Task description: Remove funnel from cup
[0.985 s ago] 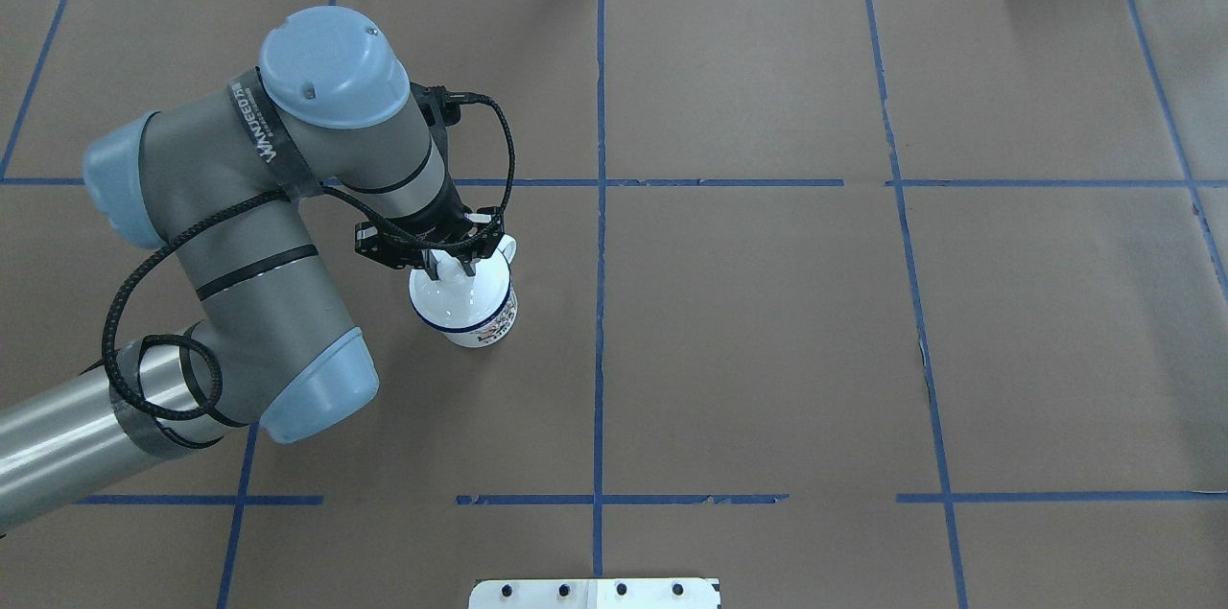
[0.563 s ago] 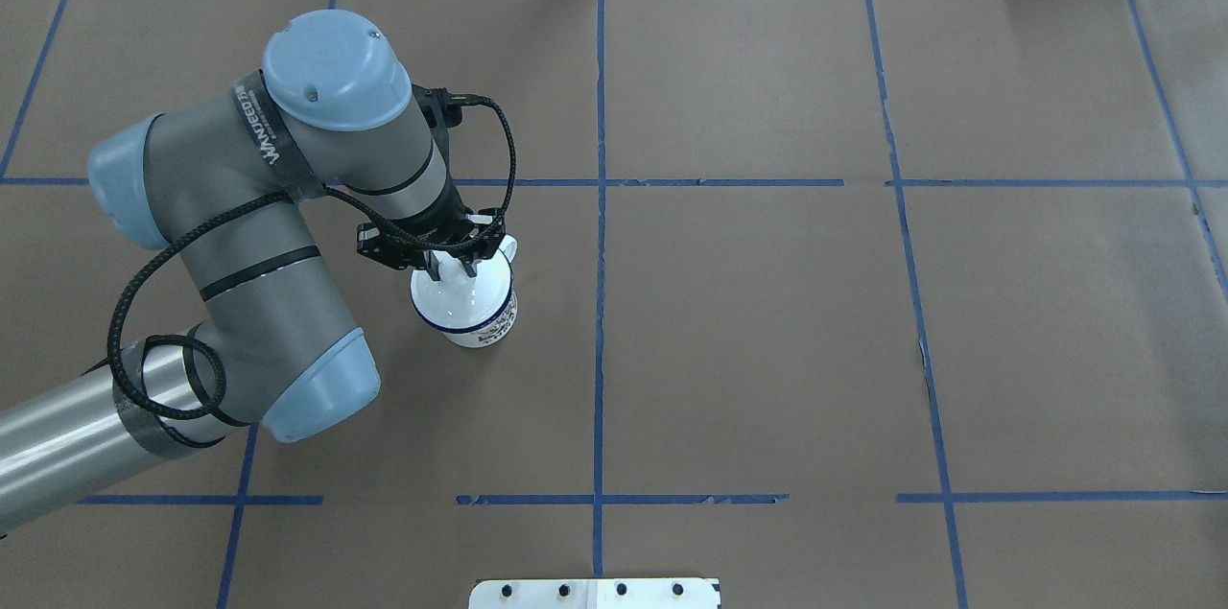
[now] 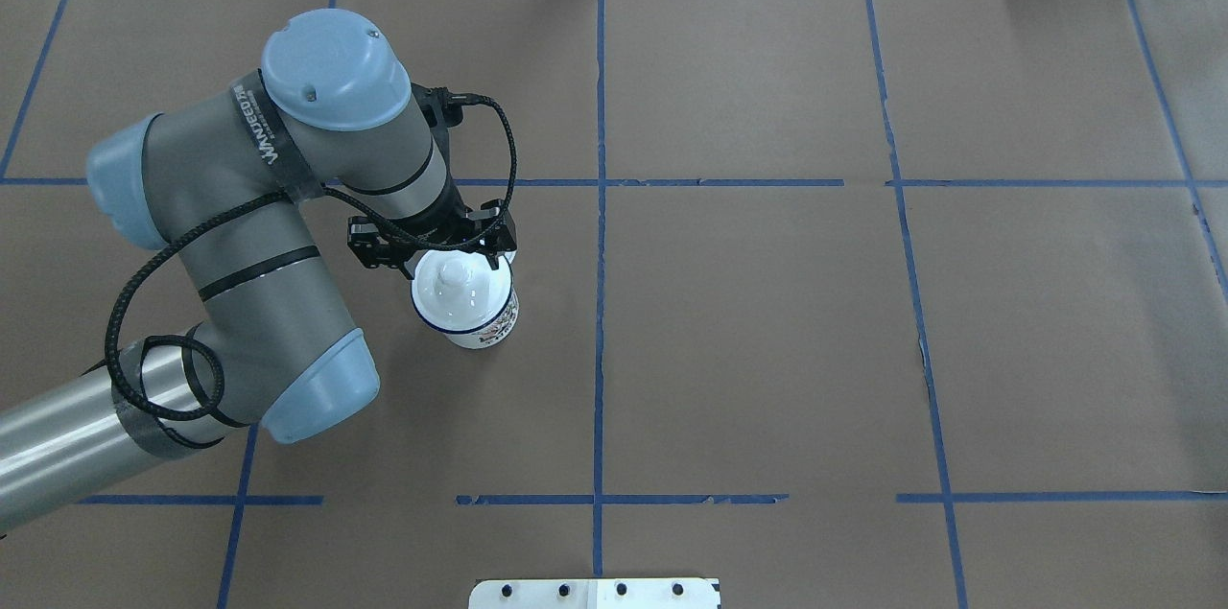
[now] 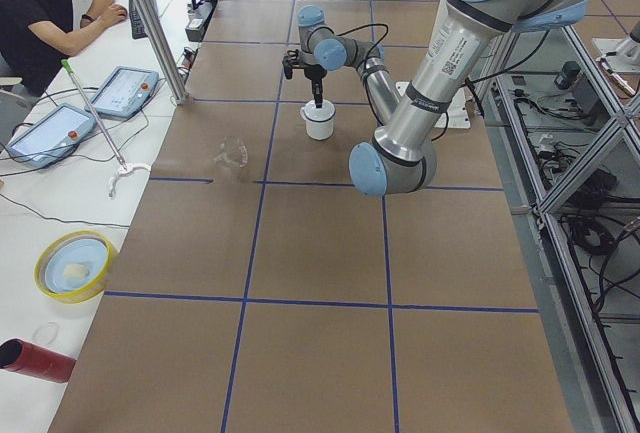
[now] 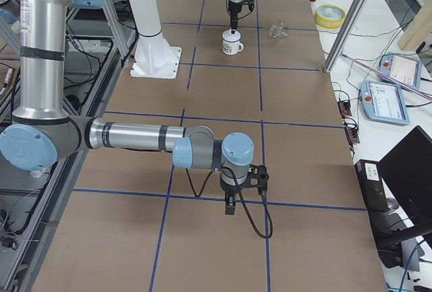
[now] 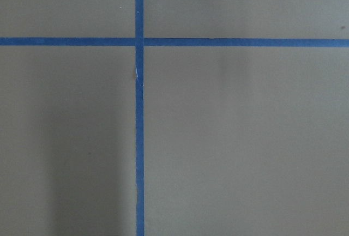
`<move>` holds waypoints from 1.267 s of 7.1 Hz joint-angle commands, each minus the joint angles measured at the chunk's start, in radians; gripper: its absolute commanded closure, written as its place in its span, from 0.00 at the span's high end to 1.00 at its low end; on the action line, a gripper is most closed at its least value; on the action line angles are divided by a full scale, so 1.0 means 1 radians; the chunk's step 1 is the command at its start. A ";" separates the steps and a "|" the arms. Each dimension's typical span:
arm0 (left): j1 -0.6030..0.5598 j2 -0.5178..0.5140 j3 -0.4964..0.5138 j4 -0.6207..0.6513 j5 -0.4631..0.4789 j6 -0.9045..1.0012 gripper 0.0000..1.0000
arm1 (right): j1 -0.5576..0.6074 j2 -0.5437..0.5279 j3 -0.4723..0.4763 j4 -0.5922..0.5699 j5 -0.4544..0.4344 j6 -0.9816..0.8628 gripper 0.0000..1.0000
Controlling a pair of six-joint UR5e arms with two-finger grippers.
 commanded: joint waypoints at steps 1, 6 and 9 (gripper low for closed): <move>0.000 0.000 -0.007 0.002 0.001 0.000 1.00 | 0.000 0.000 0.001 0.000 0.000 0.000 1.00; -0.105 0.054 -0.215 0.006 0.001 0.002 1.00 | 0.000 0.000 0.001 0.000 0.000 0.000 1.00; -0.236 0.133 -0.259 0.011 -0.010 0.287 1.00 | 0.000 0.000 -0.001 0.000 0.000 0.000 1.00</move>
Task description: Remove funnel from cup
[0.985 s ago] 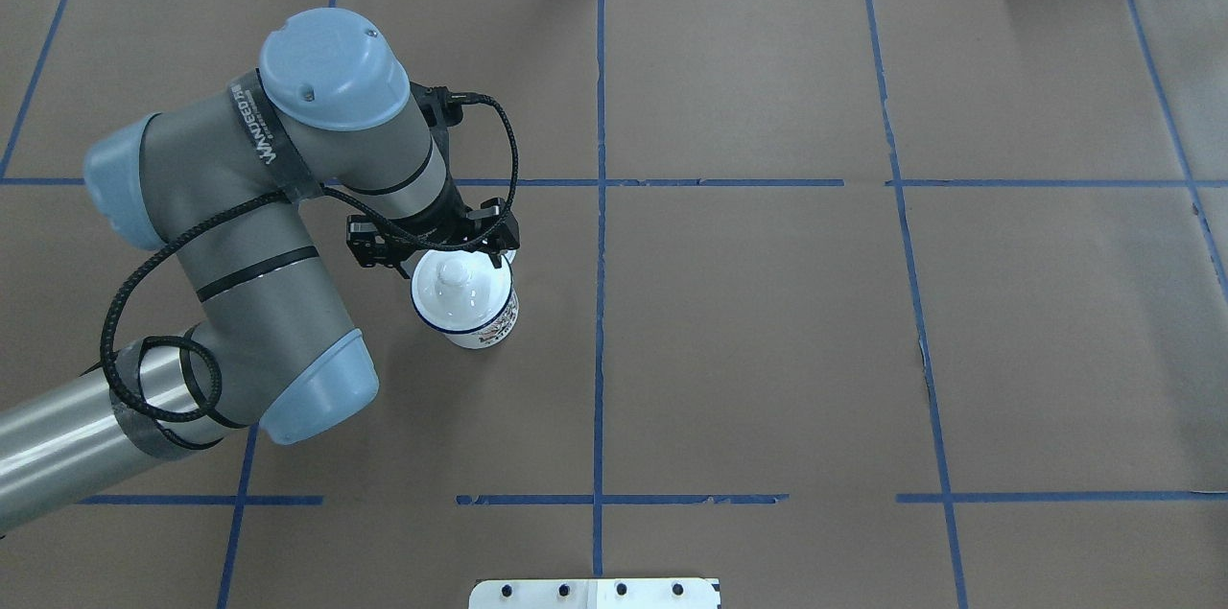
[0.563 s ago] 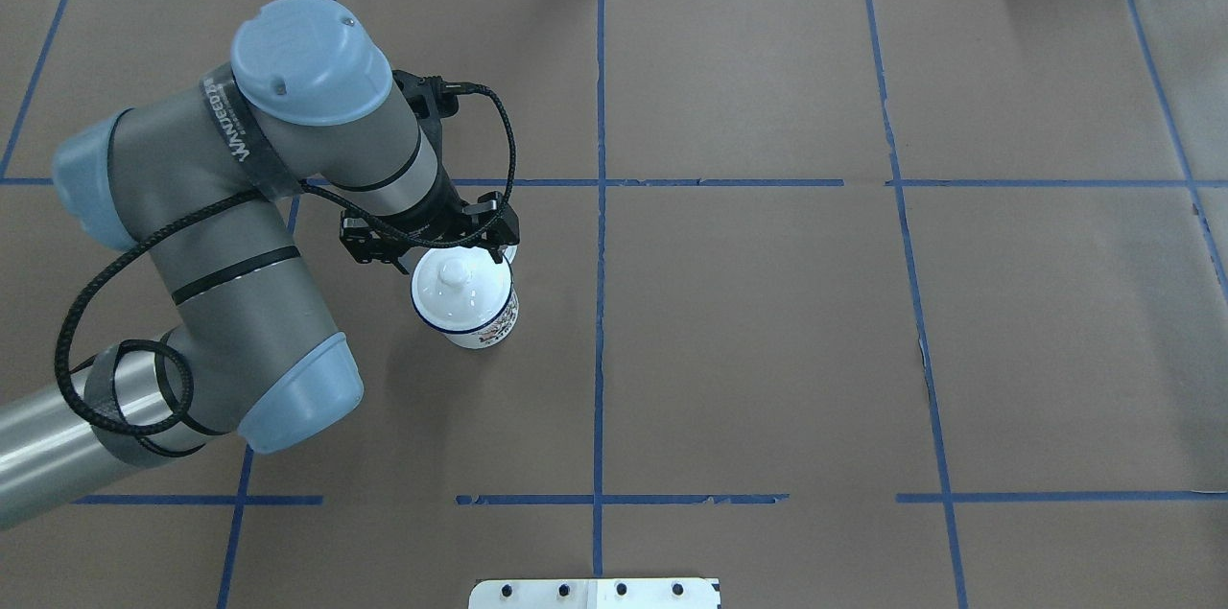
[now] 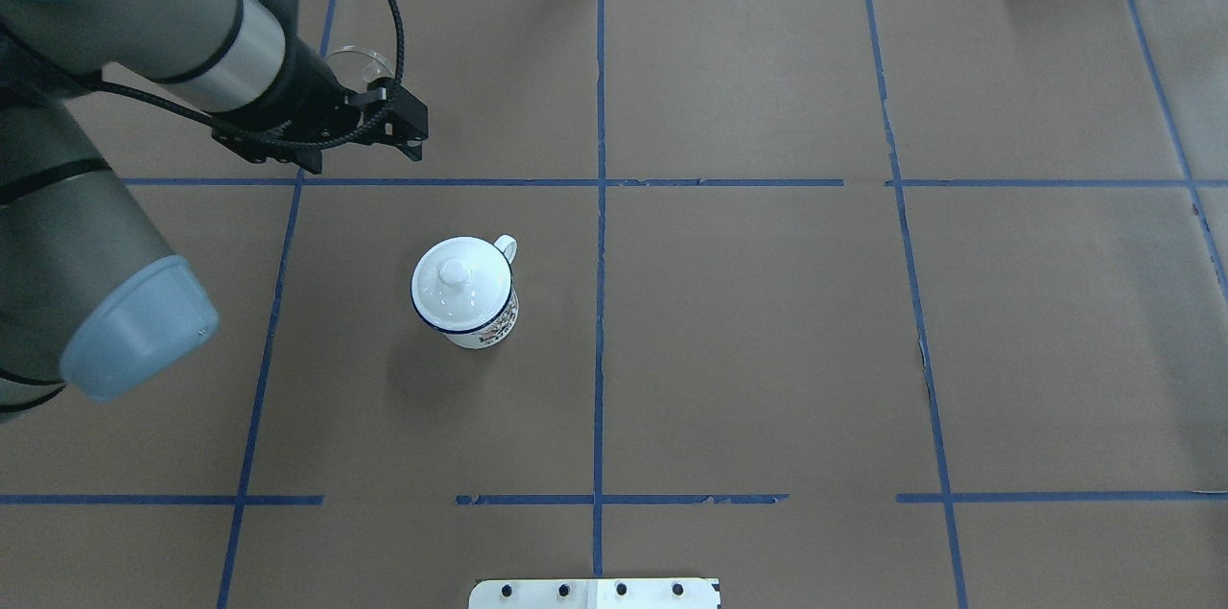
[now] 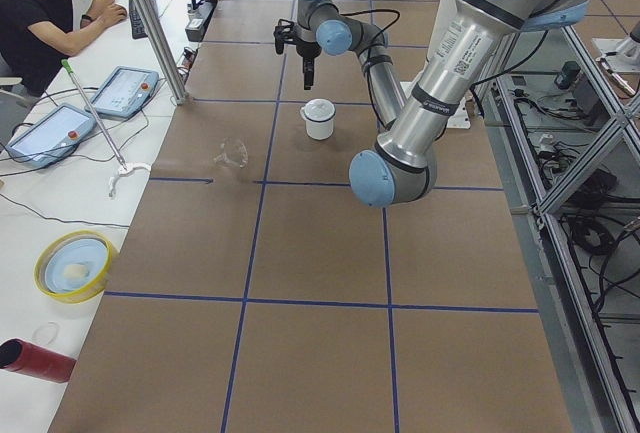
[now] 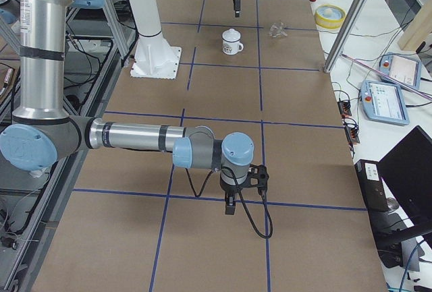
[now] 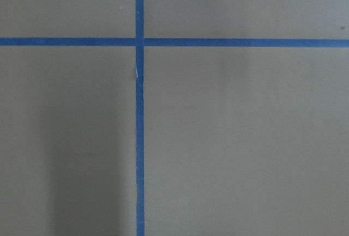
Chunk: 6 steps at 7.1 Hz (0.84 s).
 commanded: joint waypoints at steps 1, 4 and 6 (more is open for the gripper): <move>-0.100 0.089 0.000 0.000 -0.008 0.275 1.00 | 0.000 0.000 -0.001 0.000 0.000 0.000 1.00; -0.363 0.195 0.144 -0.016 -0.060 0.808 1.00 | 0.000 0.000 -0.001 0.000 0.000 0.000 1.00; -0.450 0.237 0.328 -0.186 -0.083 0.954 1.00 | 0.000 0.000 -0.001 0.000 0.000 0.000 1.00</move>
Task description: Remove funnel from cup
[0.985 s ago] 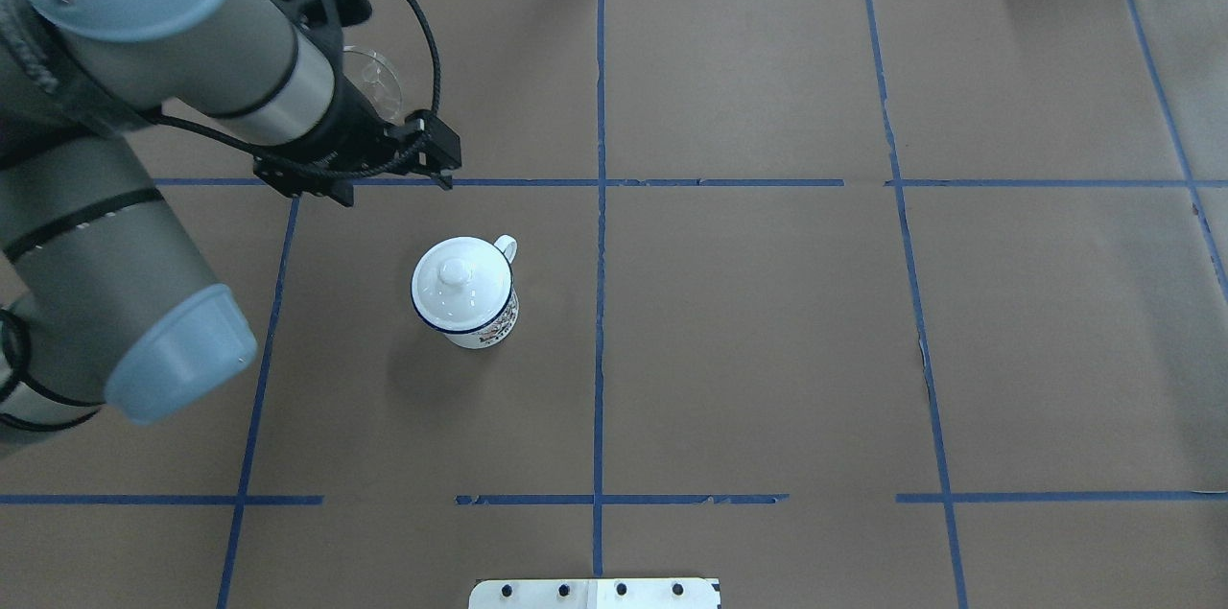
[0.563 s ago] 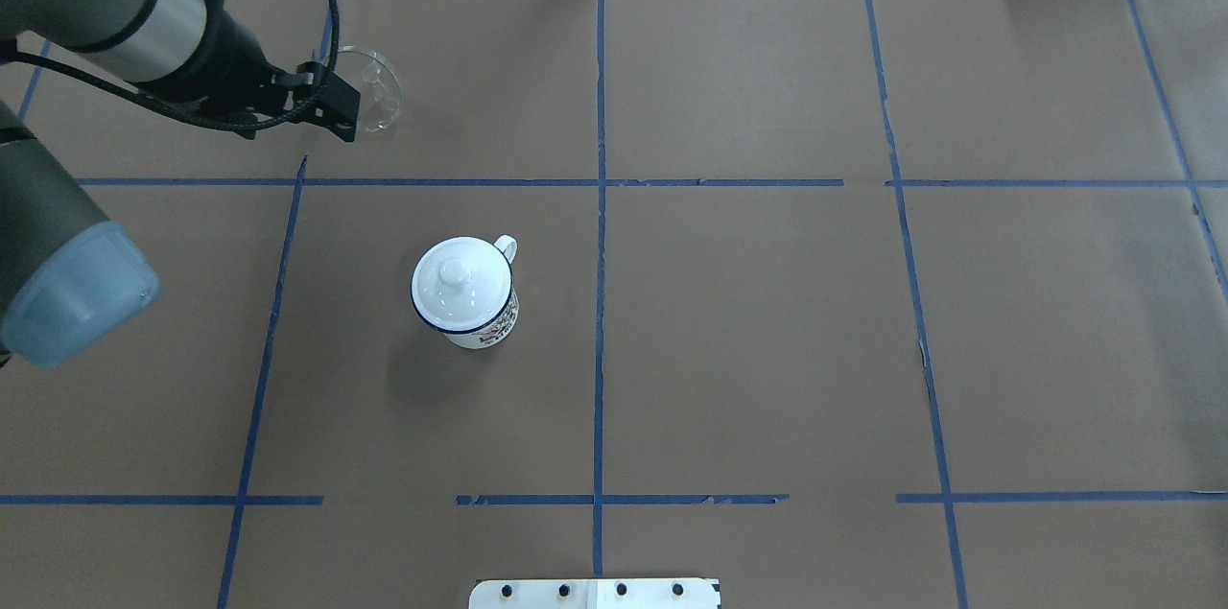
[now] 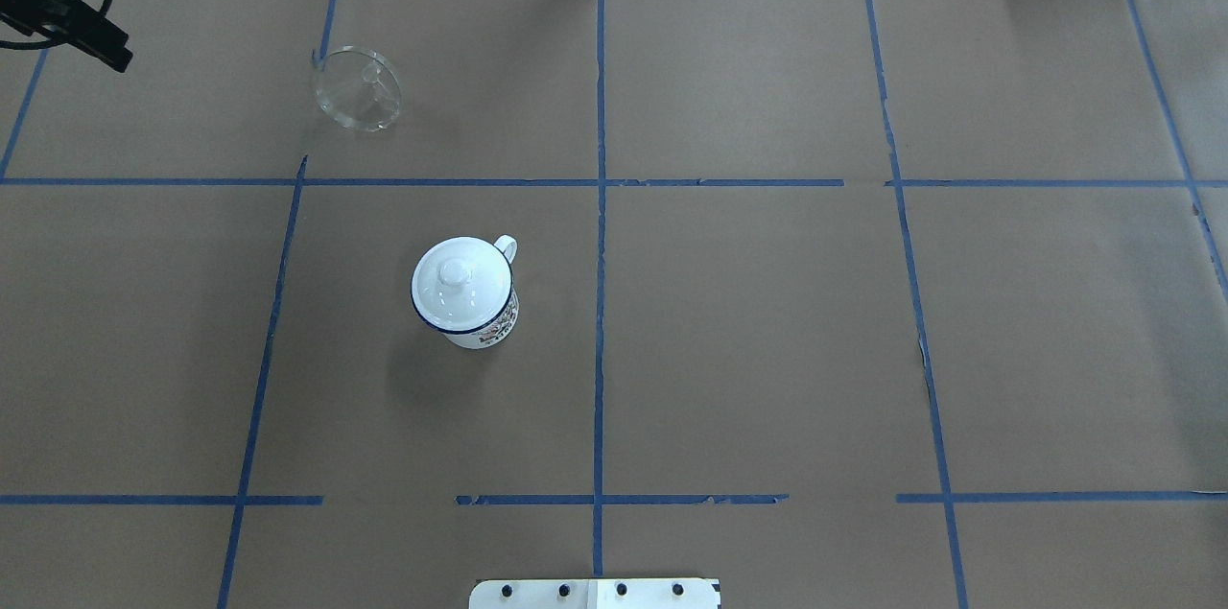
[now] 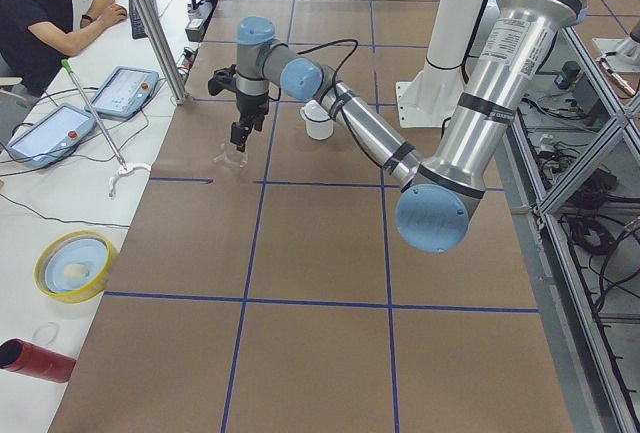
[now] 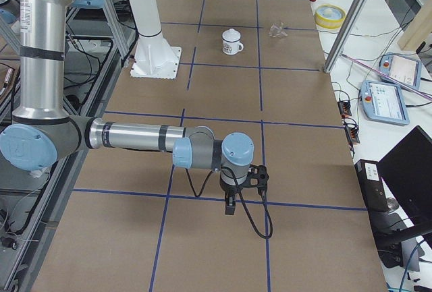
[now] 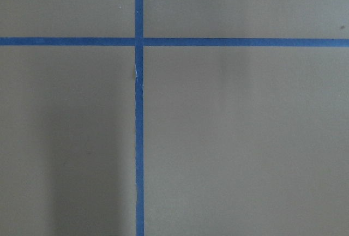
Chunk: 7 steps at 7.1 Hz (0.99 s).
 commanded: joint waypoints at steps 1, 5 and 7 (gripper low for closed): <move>-0.114 0.094 0.186 -0.245 -0.032 0.122 1.00 | 0.000 0.000 0.000 0.000 0.000 0.000 1.00; -0.263 0.348 0.228 -0.335 -0.122 0.179 1.00 | 0.000 0.000 0.000 0.000 0.000 0.000 1.00; -0.314 0.389 0.217 -0.272 -0.203 0.179 1.00 | 0.000 0.000 0.002 0.000 0.000 0.000 1.00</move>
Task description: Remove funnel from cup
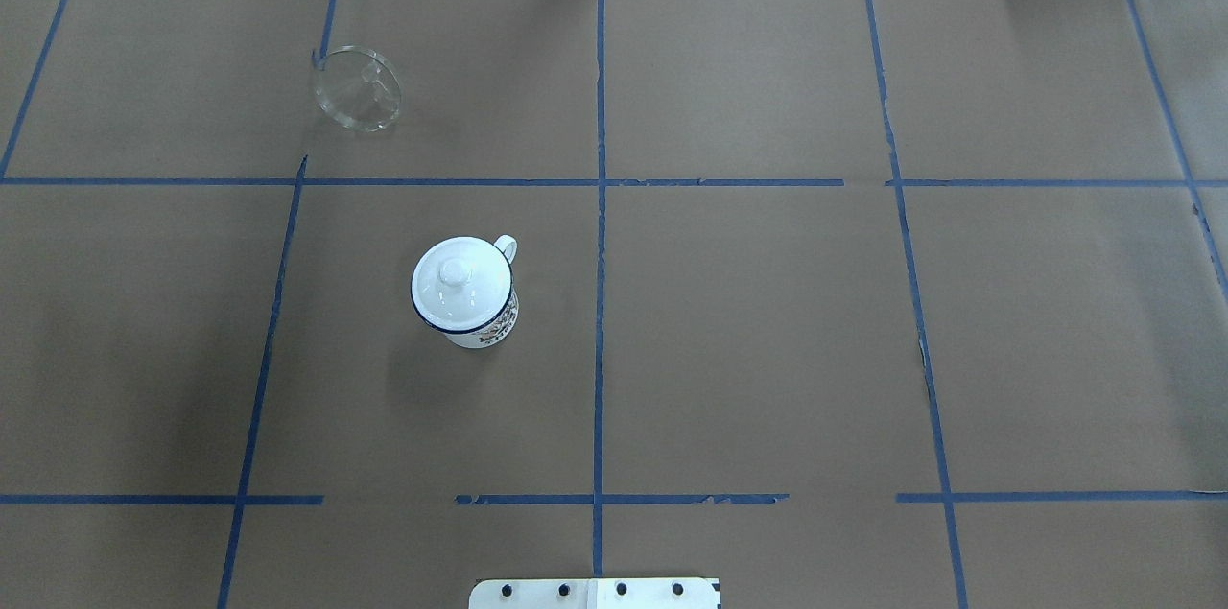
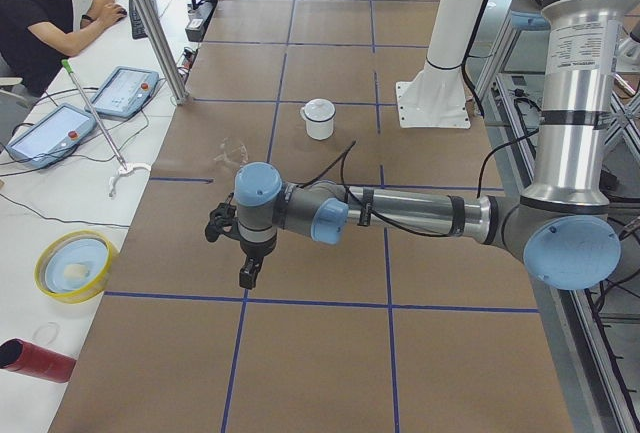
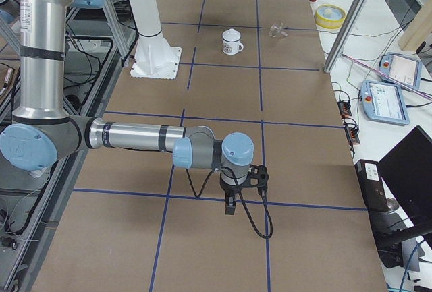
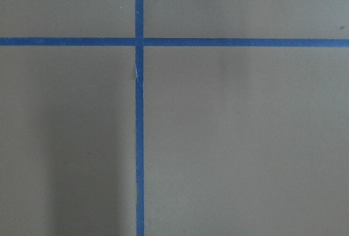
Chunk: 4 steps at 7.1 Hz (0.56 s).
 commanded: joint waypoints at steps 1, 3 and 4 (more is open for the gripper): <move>-0.029 0.017 -0.008 0.101 -0.028 0.006 1.00 | 0.000 0.000 -0.001 0.000 0.000 0.000 1.00; -0.063 0.020 -0.032 0.184 -0.027 0.049 1.00 | 0.000 0.000 -0.001 0.000 0.000 0.000 1.00; -0.075 0.020 -0.049 0.258 -0.025 0.066 1.00 | 0.000 0.000 0.001 0.000 0.000 0.000 1.00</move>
